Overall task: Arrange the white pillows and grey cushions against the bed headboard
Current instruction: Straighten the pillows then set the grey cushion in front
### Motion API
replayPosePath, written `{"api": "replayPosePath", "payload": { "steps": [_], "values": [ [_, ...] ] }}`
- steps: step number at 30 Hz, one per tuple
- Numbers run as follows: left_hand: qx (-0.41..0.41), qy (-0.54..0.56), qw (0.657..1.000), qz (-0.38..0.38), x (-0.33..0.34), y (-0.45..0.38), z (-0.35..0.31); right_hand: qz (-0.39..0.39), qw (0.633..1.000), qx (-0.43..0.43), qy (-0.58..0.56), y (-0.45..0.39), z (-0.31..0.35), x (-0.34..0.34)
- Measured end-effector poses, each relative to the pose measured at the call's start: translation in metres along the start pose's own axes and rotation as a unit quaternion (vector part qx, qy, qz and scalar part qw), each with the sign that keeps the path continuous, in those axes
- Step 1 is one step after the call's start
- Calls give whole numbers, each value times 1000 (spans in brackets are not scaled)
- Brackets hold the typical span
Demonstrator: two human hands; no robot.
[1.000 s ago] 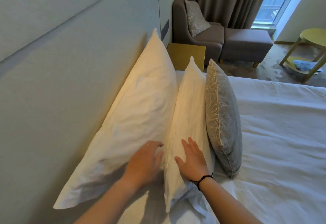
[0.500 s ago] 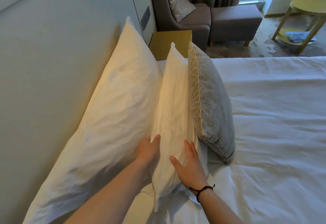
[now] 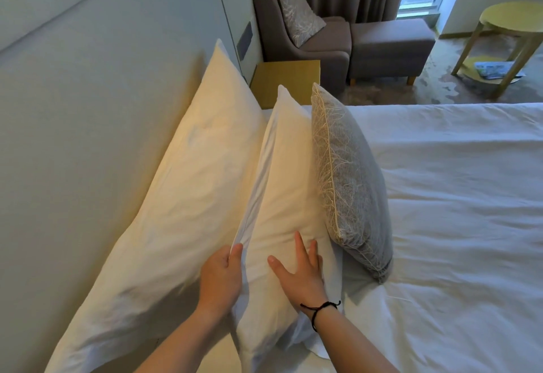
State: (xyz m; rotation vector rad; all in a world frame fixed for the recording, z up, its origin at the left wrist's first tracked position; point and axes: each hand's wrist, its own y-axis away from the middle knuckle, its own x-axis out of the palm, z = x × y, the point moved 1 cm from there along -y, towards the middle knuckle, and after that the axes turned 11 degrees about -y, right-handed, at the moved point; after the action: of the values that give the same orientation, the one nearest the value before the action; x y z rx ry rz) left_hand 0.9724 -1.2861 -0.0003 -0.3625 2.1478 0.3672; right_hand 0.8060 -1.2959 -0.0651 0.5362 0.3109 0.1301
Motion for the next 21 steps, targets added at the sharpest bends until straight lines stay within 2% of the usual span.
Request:
{"api": "replayPosePath", "payload": {
  "steps": [5, 7, 9, 12, 15, 17, 18, 19, 21],
  "values": [
    [-17, -8, 999, 49, -1, 2, 19, 37, 996, 30, 73, -5, 17, -5],
    [-31, 20, 995, 89, 2, 8, 25, 66, 988, 4, 141, -10, 35, -7],
    [-52, 47, 990, 118, 5, 17, 34, 121, 961, -61, 240, -16, 59, -8],
    [-87, 83, 985, 122, 5, 30, 55, 208, 879, -154, 401, -29, 96, 0],
    [-130, 121, 975, 135, 4, 41, 74, 209, 780, -237, 540, -46, 126, 7],
    [-141, 142, 969, 144, 5, 47, 85, 221, 699, -242, 635, -60, 137, 10],
    [-145, 148, 967, 146, 5, 49, 90, 239, 670, -227, 666, -68, 140, 10],
    [-149, 150, 967, 145, 5, 50, 95, 258, 651, -217, 680, -75, 142, 11],
    [-155, 143, 968, 134, 6, 49, 104, 283, 636, -228, 681, -88, 143, 11]
  ]
}}
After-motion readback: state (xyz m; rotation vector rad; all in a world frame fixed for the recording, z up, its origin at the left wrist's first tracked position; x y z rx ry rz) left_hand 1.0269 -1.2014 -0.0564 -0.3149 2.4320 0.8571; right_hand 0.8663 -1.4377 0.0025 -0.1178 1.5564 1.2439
